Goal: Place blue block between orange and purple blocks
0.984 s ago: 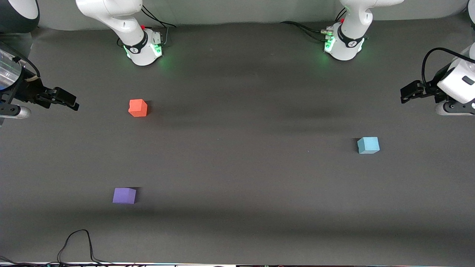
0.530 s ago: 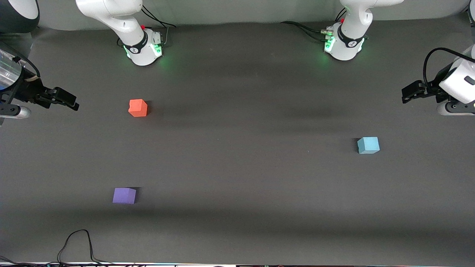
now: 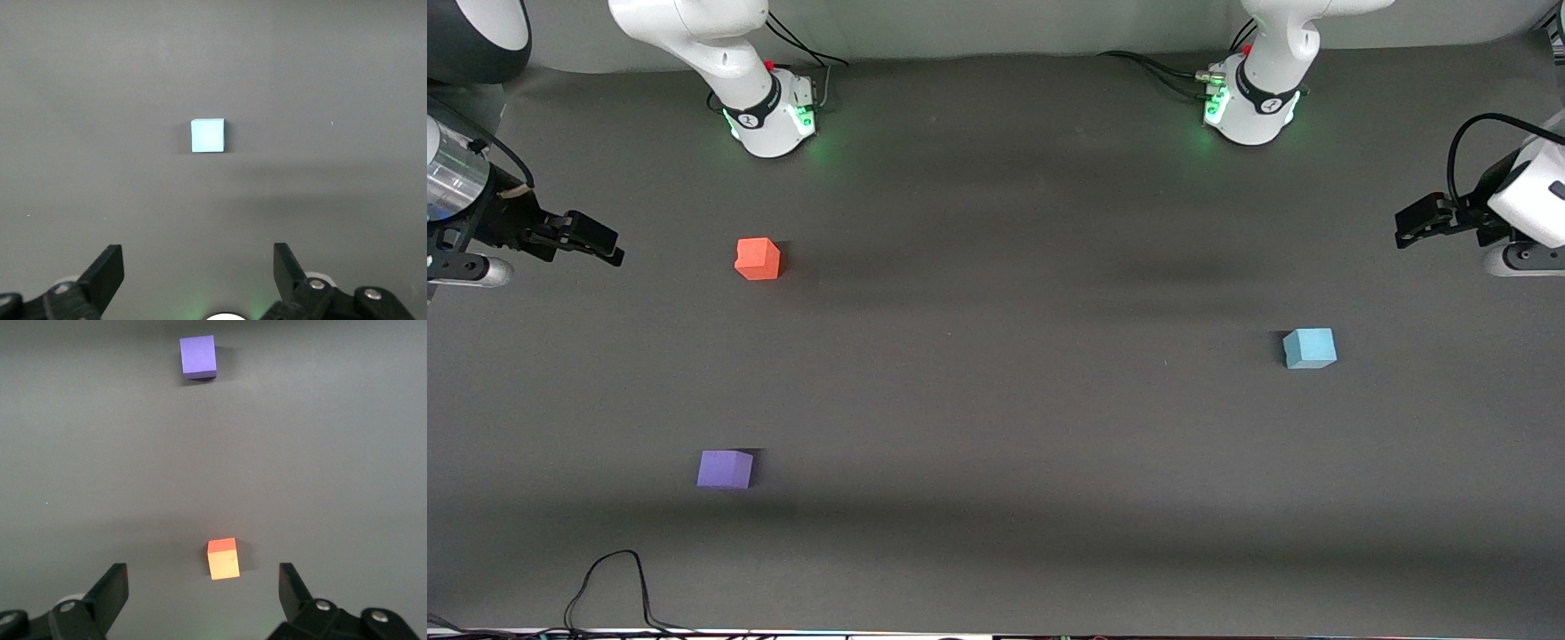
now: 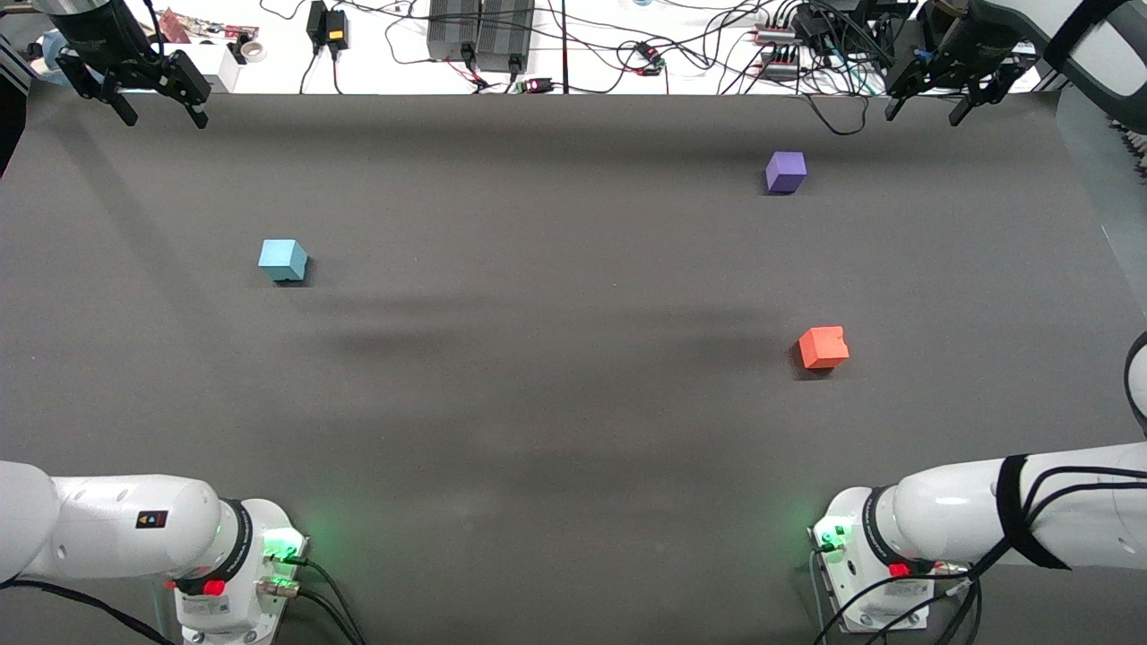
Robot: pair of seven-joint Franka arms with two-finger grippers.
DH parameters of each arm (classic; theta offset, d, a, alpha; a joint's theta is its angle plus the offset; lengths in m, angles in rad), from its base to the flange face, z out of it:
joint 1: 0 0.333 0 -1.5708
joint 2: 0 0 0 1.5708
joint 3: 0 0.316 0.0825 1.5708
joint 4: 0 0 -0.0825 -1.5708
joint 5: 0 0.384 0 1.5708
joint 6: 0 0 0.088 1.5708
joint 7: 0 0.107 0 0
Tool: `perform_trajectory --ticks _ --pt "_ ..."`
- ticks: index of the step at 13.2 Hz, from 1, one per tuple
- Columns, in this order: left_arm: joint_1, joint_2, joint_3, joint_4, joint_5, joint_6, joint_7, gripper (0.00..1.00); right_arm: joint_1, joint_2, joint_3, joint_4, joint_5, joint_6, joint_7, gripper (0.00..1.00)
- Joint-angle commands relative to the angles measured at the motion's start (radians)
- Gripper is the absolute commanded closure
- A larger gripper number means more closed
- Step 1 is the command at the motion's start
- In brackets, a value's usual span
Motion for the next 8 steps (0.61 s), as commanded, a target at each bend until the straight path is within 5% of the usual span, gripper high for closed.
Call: perform_trajectory --ticks 1,8 --pt "0.008 -0.003 0.001 0.007 -0.011 -0.026 0.012 0.0 0.001 0.005 0.002 -0.002 0.014 0.006 -0.012 0.0" --pt "0.006 -0.007 0.0 -0.258 -0.013 0.233 -0.001 0.0 0.018 0.005 0.003 -0.003 0.014 0.006 0.006 0.0"
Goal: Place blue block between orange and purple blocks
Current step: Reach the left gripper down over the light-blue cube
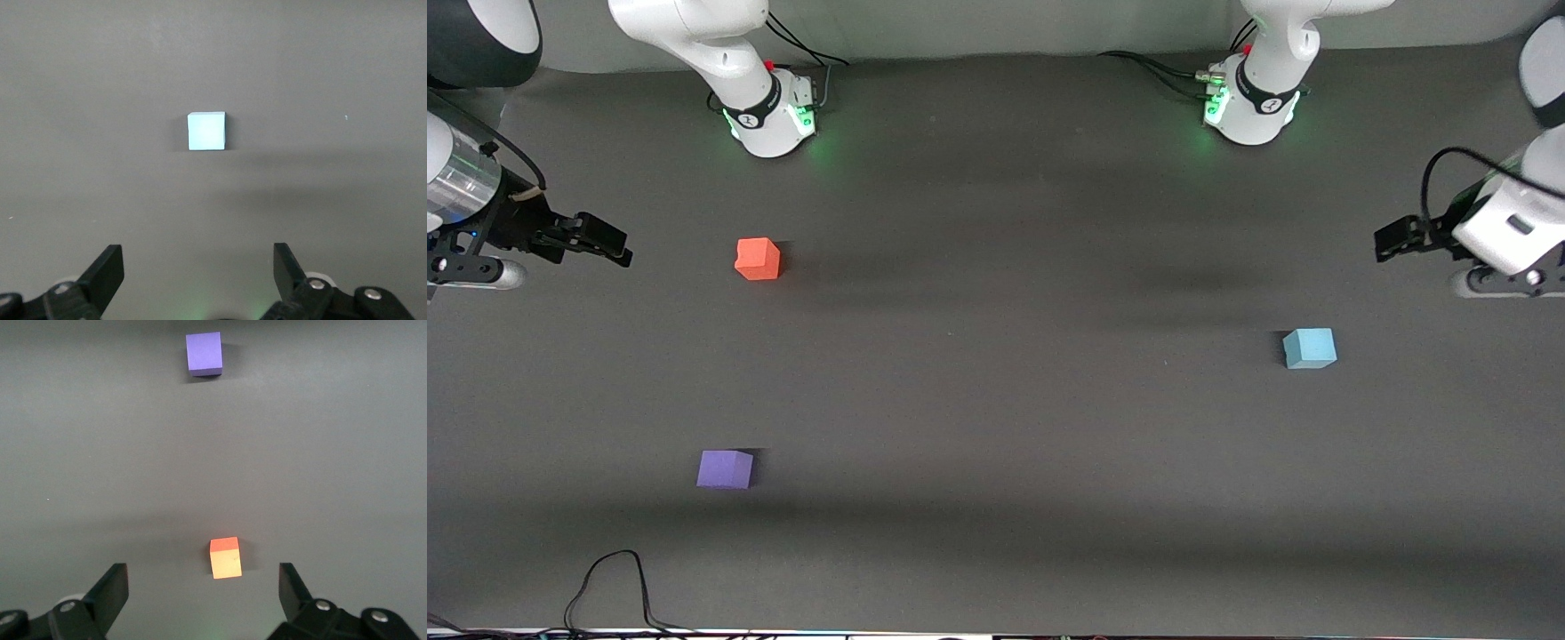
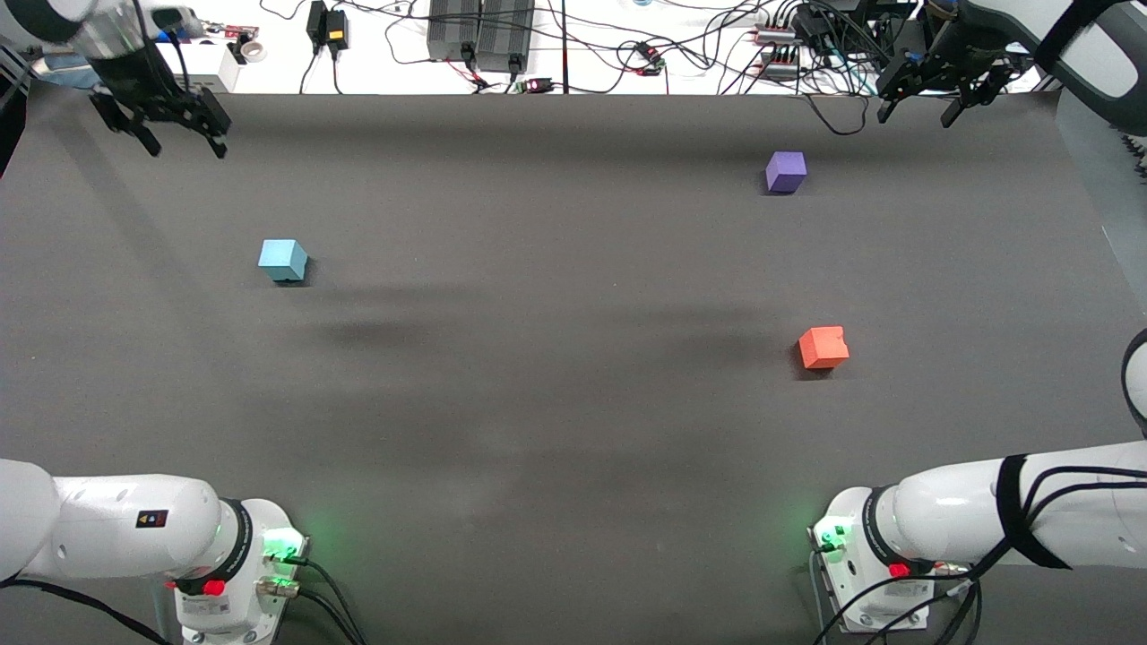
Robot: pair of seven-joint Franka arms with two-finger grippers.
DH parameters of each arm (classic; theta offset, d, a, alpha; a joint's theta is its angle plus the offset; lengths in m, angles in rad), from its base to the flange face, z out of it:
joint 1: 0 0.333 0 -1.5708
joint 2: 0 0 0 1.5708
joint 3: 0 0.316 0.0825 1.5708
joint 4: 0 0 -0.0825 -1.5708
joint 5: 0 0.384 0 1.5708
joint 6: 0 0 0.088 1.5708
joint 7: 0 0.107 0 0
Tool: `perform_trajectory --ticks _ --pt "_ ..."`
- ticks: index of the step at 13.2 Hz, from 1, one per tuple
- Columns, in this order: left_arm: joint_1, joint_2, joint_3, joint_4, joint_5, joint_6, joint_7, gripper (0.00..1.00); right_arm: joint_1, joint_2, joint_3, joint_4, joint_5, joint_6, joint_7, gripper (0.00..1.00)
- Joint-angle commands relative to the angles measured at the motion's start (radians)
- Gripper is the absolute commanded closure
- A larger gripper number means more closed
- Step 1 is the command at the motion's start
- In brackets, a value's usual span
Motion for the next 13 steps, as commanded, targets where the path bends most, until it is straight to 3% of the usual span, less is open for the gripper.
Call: perform_trajectory --ticks 1,5,10,13 --pt "0.003 -0.014 -0.001 -0.147 -0.012 0.147 -0.001 0.0 0.009 -0.002 -0.005 -0.003 0.014 0.008 0.006 0.0" --pt "0.003 0.035 -0.001 -0.357 -0.015 0.455 -0.004 0.0 0.009 -0.002 -0.005 -0.007 0.014 0.012 0.006 0.0" --pt "0.004 0.258 0.001 -0.356 -0.011 0.682 0.001 0.0 0.012 0.006 -0.005 -0.007 0.014 0.015 0.006 0.0" --pt "0.012 0.331 0.001 -0.354 0.001 0.768 0.014 0.0 0.012 0.006 -0.005 -0.012 0.017 0.02 0.007 0.0"
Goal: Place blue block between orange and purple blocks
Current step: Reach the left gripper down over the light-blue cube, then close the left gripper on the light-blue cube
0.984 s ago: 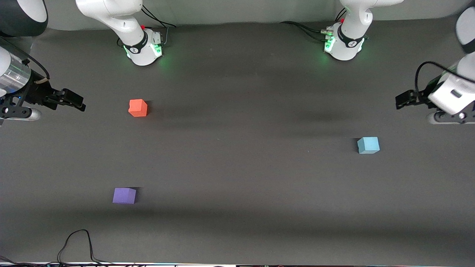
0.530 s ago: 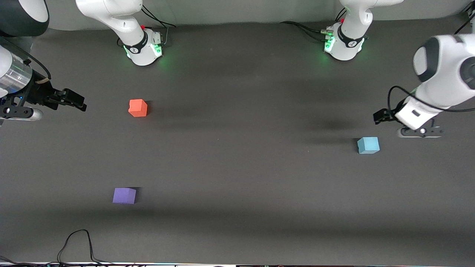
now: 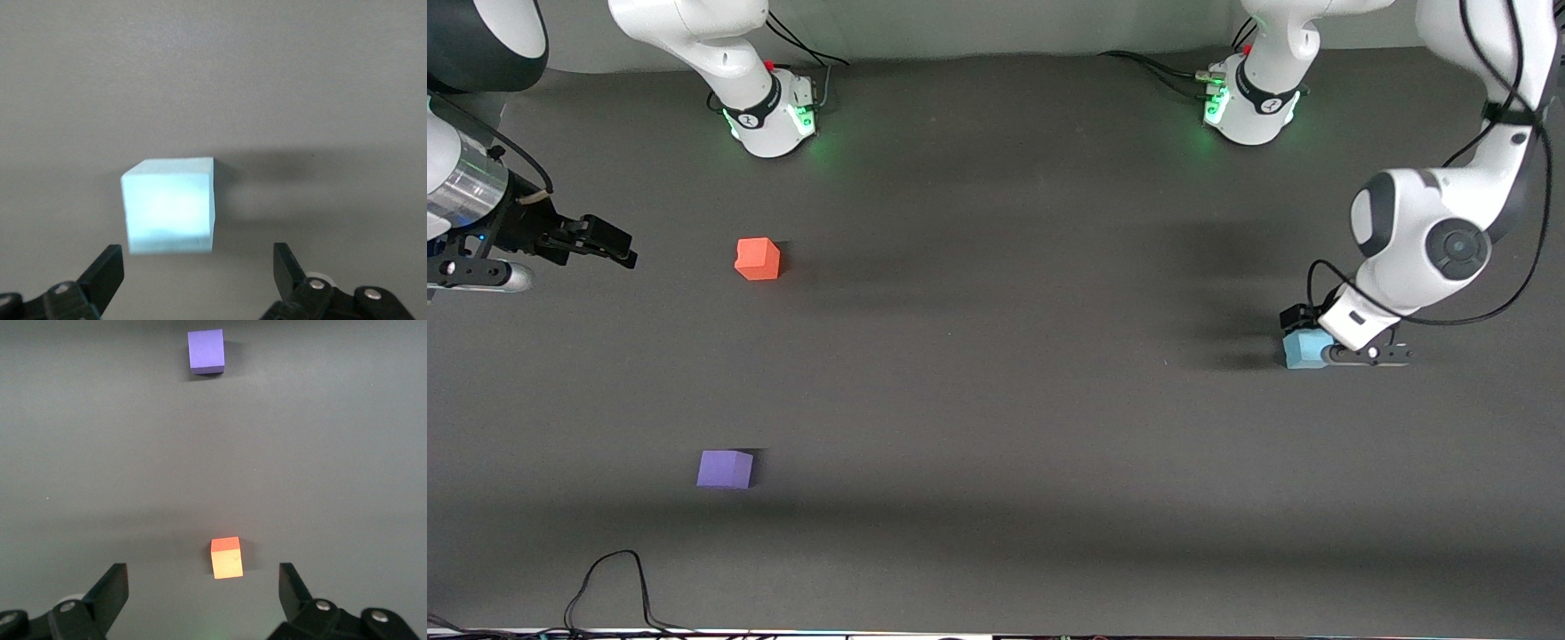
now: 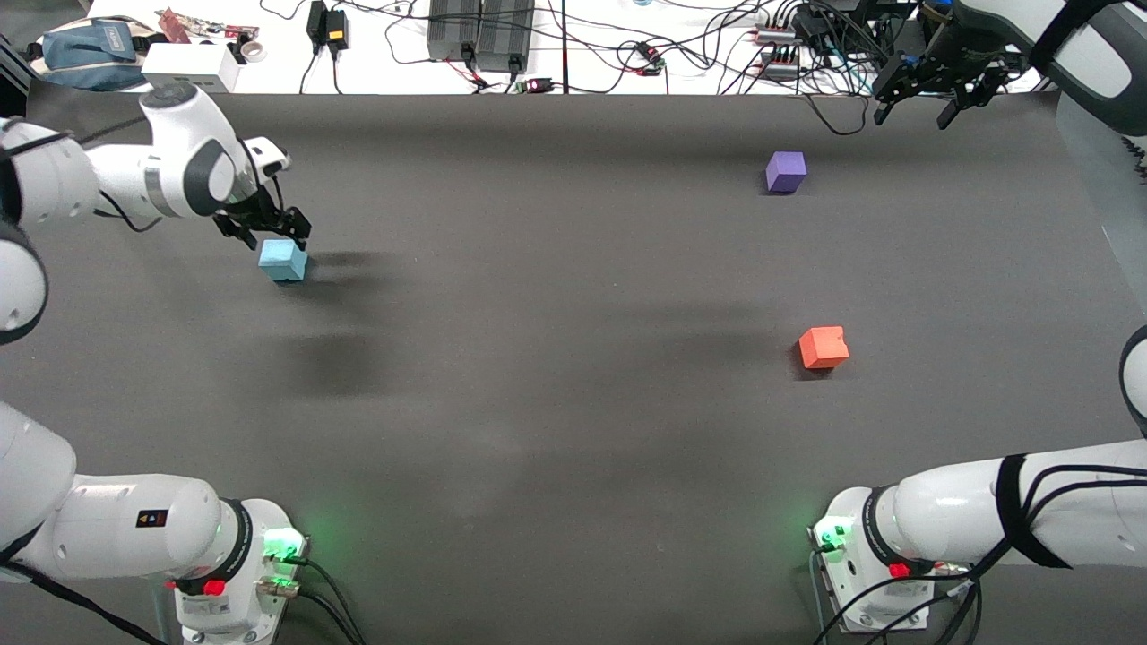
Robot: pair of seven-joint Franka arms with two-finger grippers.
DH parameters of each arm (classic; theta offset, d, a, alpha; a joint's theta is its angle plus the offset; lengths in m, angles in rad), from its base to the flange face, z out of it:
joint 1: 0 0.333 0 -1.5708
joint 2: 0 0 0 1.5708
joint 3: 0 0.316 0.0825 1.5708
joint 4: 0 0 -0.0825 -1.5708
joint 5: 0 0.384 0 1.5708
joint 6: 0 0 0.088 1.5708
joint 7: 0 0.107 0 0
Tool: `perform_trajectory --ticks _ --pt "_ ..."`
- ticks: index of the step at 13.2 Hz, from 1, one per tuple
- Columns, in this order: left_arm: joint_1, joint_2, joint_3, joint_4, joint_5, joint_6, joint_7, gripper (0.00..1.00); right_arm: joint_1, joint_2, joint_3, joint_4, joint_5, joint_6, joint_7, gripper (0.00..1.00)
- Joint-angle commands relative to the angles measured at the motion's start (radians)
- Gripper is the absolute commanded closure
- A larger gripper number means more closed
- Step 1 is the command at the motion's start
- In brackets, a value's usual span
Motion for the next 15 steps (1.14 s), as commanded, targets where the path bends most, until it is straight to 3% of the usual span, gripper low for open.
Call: perform_trajectory --ticks 1,8,15 --pt "0.008 0.047 0.0 0.013 0.015 0.047 0.022 0.0 0.011 -0.003 -0.006 -0.009 0.014 0.016 0.007 0.0" --pt "0.077 0.16 0.0 0.043 0.016 0.138 0.143 0.0 0.012 -0.003 -0.006 -0.012 0.03 0.016 -0.002 0.0" --pt "0.08 0.177 0.0 0.07 0.016 0.124 0.146 0.0 0.035 -0.008 -0.006 -0.01 0.023 0.008 -0.008 0.0"
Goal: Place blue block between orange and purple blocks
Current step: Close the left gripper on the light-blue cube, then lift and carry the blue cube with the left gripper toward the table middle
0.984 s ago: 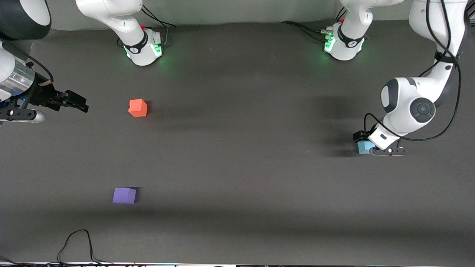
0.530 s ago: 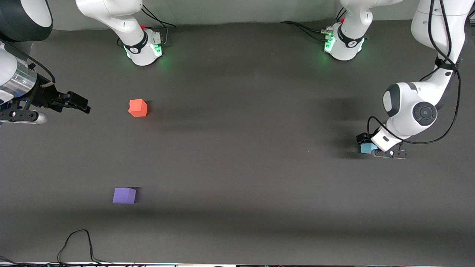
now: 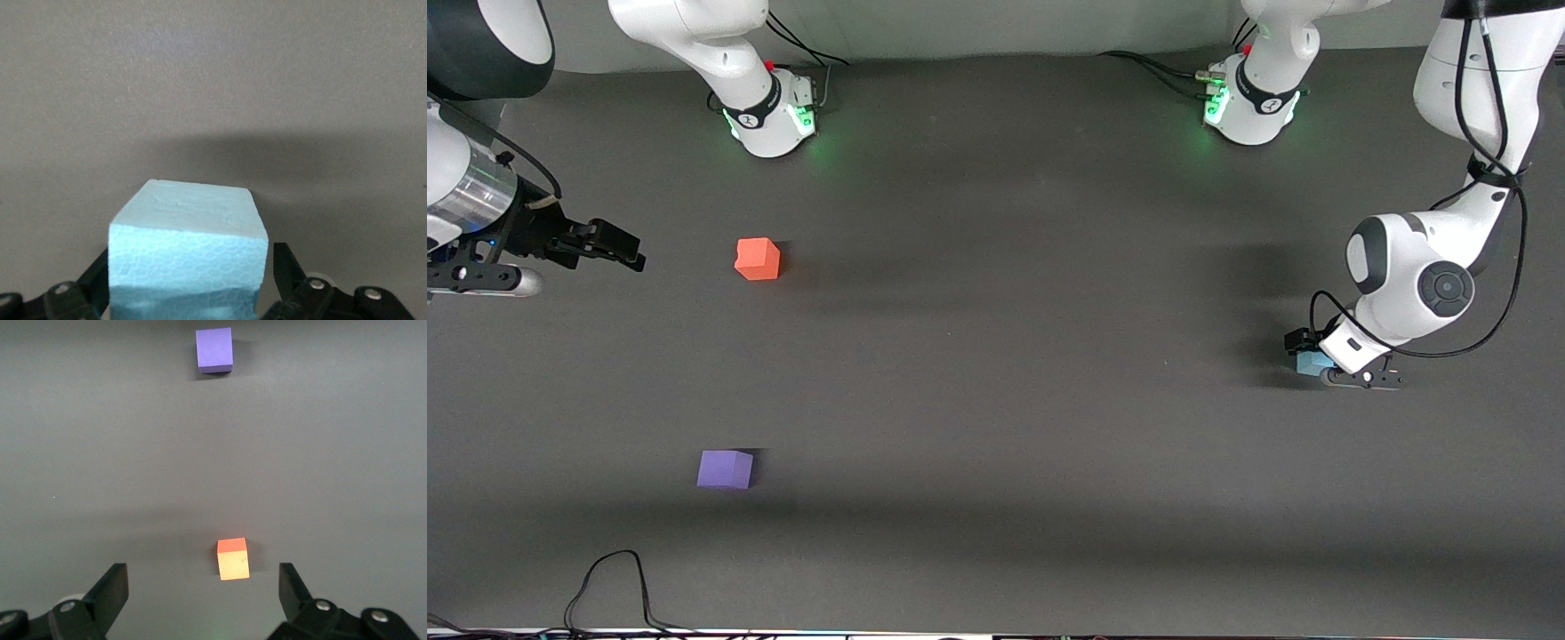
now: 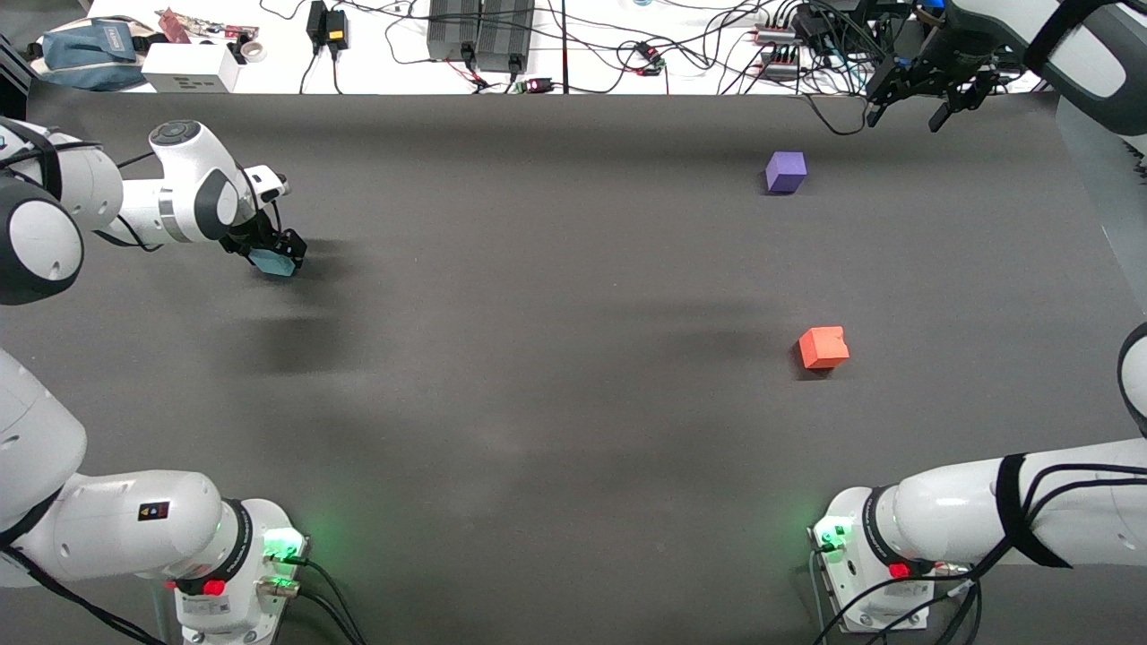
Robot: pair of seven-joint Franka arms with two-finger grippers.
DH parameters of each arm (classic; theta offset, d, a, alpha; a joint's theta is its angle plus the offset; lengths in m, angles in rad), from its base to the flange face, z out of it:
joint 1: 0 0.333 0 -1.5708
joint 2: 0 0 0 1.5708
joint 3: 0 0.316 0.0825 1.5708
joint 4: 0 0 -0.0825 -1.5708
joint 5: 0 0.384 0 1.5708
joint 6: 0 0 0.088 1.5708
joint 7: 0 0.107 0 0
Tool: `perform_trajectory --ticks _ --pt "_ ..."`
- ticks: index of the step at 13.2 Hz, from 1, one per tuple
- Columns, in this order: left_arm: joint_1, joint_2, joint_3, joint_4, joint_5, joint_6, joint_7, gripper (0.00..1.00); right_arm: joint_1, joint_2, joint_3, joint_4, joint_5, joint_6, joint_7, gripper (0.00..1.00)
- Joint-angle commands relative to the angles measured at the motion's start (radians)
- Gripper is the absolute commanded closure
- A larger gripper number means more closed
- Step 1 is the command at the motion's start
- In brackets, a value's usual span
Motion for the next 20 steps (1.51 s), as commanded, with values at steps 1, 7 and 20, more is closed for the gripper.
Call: perform_trajectory --ticks 1,7,20 --pt "0.002 0.006 -0.002 0.017 0.008 -0.006 0.014 0.0 0.023 -0.01 -0.007 -0.001 0.007 0.0 -0.006 0.0" --pt "0.016 0.007 -0.002 0.037 0.008 -0.012 0.078 0.91 0.023 -0.016 -0.007 0.005 0.012 0.012 -0.005 0.0" --pt "-0.012 -0.356 -0.037 0.555 -0.008 -1.092 -0.023 0.85 0.022 -0.03 -0.019 0.002 0.013 0.001 -0.008 0.0"
